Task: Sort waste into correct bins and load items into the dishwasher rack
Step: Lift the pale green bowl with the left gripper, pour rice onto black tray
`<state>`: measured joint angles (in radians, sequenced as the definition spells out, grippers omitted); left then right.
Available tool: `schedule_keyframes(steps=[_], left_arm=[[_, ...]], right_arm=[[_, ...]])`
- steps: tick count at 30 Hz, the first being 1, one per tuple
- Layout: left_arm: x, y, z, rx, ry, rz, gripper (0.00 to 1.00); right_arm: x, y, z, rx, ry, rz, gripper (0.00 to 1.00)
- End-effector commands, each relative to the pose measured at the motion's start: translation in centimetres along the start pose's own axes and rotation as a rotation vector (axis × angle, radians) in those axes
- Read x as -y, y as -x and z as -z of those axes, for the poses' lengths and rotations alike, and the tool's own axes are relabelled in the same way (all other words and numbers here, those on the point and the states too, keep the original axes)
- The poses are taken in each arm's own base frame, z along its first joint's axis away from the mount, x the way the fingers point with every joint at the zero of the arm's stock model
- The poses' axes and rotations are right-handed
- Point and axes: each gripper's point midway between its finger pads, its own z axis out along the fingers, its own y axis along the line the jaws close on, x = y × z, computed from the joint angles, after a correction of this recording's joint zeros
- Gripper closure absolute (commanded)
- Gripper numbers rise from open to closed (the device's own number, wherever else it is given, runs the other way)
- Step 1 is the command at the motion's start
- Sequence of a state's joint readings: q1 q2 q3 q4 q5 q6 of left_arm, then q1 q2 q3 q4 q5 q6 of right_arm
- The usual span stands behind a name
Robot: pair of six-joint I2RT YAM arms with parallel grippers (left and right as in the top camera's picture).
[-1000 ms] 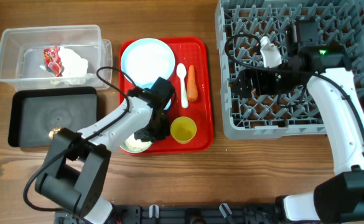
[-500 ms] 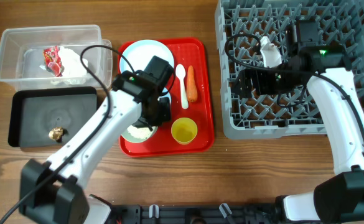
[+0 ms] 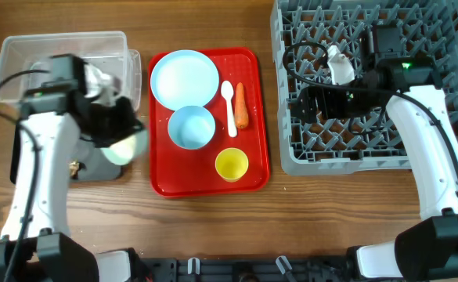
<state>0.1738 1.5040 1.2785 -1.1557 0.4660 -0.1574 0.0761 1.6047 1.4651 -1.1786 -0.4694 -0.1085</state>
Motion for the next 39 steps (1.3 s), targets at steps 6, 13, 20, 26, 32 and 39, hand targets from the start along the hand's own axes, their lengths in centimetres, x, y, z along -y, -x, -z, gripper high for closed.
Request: schedule_keyframes(steps=[6,13,20,26,32,39], left_arm=[[-6.9,3.6,5.5,0.181,-0.325,0.027,0.96],[-11.8,6.6,3.3,0.194,-0.626,0.271,0.96],[-9.1,9.1,7.4,0.246,-1.013,0.45,0.96],[-9.1,8.6,7.9,0.168,-1.052,0.62,0.96],[-9.8,8.2,8.5,0.155,-1.065,0.7,0.96],[-9.4,8.2,9.1,0.151,-1.104,0.725,0.96]], right_arm=[[0.1,0.5,-0.2,0.009,-0.006,0.001,0.0],[0.1,0.4,-0.2,0.008,-0.006,0.0,0.0],[0.1,0.4,-0.2,0.005,-0.006,-0.001,0.0],[0.1,0.4,-0.2,0.006,-0.007,0.0,0.0],[0.1,0.4,-0.2,0.006,-0.006,0.0,0.0],[0.1,0.4,-0.2,0.006,-0.007,0.002,0.0]])
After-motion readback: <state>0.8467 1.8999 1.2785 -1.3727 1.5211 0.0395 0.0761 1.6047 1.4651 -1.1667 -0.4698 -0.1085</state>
